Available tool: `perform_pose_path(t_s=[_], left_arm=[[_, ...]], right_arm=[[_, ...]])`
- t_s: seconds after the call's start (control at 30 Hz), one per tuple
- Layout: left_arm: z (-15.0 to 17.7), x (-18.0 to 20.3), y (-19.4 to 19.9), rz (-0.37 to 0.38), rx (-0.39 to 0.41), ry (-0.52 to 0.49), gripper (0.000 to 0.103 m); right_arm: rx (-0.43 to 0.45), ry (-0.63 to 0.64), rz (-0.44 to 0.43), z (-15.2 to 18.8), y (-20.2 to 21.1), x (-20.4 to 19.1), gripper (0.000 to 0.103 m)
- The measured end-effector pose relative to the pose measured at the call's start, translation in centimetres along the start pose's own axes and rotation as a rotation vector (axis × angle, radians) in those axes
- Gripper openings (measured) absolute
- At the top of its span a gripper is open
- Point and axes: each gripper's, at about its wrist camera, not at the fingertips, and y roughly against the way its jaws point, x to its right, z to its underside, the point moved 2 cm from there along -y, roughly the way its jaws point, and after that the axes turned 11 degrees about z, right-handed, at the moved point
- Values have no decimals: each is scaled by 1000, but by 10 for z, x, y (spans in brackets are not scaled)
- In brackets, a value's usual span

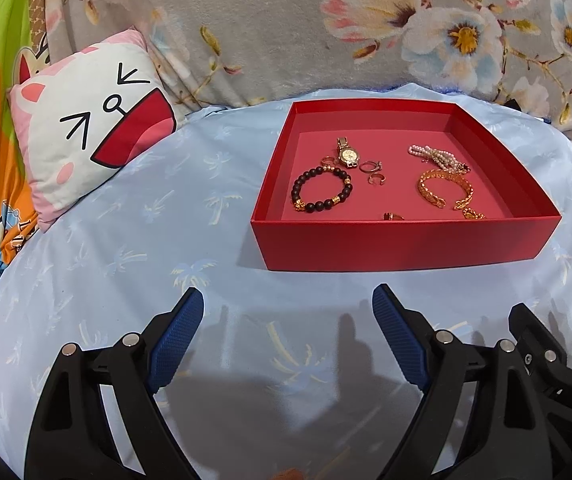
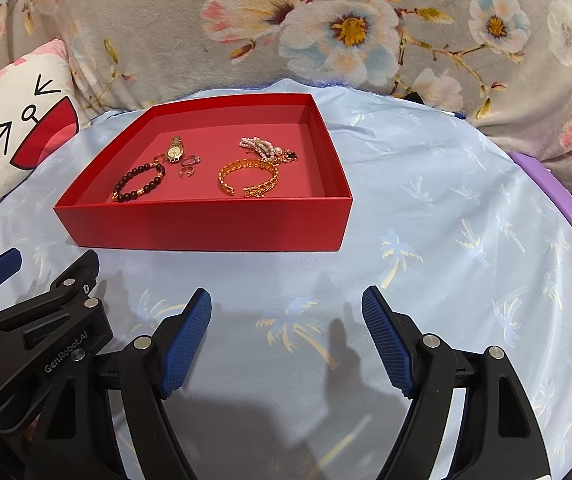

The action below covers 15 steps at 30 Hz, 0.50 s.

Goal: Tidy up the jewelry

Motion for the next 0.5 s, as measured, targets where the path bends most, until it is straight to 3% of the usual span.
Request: perform_pose_path(t_s=[0.5], left_arm=[[-1, 1, 1, -2, -2, -3, 84]], right_arm=[[1, -1, 3, 0, 0, 0, 76]])
